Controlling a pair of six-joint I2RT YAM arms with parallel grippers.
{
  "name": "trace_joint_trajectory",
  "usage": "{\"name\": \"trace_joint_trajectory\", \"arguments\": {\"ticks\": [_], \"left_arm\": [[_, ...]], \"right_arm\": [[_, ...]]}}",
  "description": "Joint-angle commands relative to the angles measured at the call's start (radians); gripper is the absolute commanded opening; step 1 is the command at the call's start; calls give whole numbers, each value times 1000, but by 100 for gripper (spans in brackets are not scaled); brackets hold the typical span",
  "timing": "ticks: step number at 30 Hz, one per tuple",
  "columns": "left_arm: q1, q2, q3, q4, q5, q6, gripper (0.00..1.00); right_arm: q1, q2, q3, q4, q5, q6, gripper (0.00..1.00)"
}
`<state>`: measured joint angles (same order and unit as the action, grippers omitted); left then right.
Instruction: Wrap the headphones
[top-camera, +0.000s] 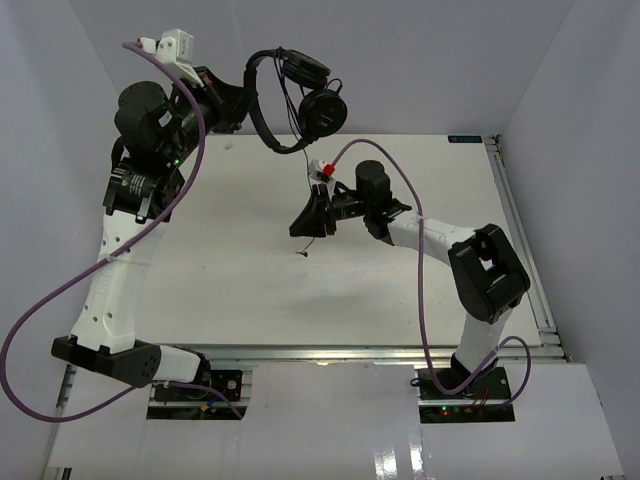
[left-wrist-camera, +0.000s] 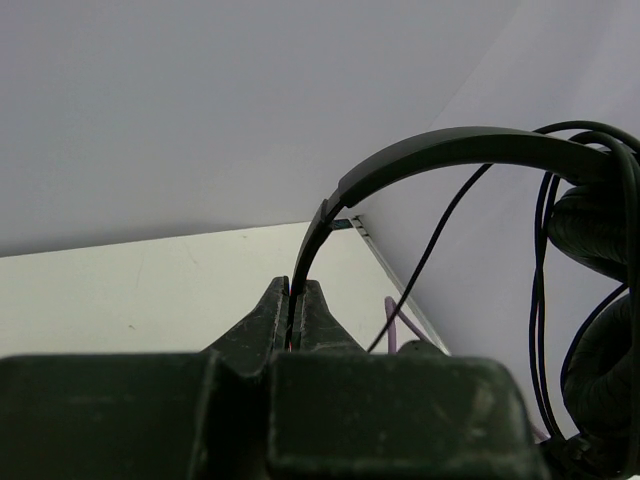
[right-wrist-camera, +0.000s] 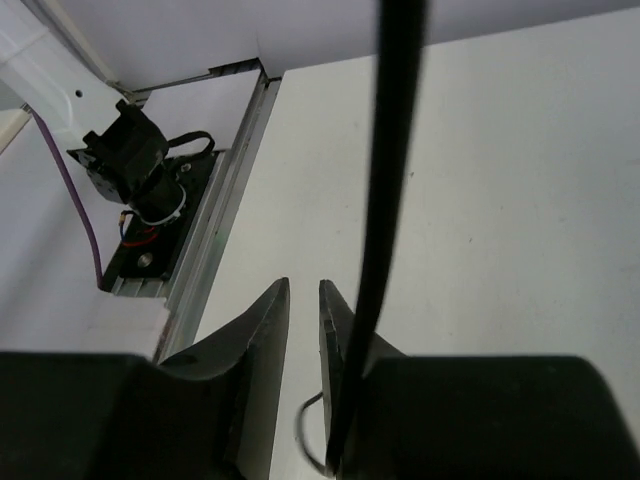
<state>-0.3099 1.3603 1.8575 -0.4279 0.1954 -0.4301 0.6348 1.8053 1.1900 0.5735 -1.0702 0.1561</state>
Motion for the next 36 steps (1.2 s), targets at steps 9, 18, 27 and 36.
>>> {"name": "trace_joint_trajectory", "arguments": {"ticks": [9,18,27,36], "left_arm": [[2,47,-35,-5,-336,162,0],[2,237,-204,45,-416,321,0],[-65,249,-457,125,-248,376,0],[-108,10,-687,130,77,427,0]], "right_arm": [[37,-396,-31,-653,425,-486,8],[272,-470,227,-1033,1064,-933,8],[292,-441,271,-855,1458,-1268,8],[105,-423,173,-729,1200,-1202,8]]}}
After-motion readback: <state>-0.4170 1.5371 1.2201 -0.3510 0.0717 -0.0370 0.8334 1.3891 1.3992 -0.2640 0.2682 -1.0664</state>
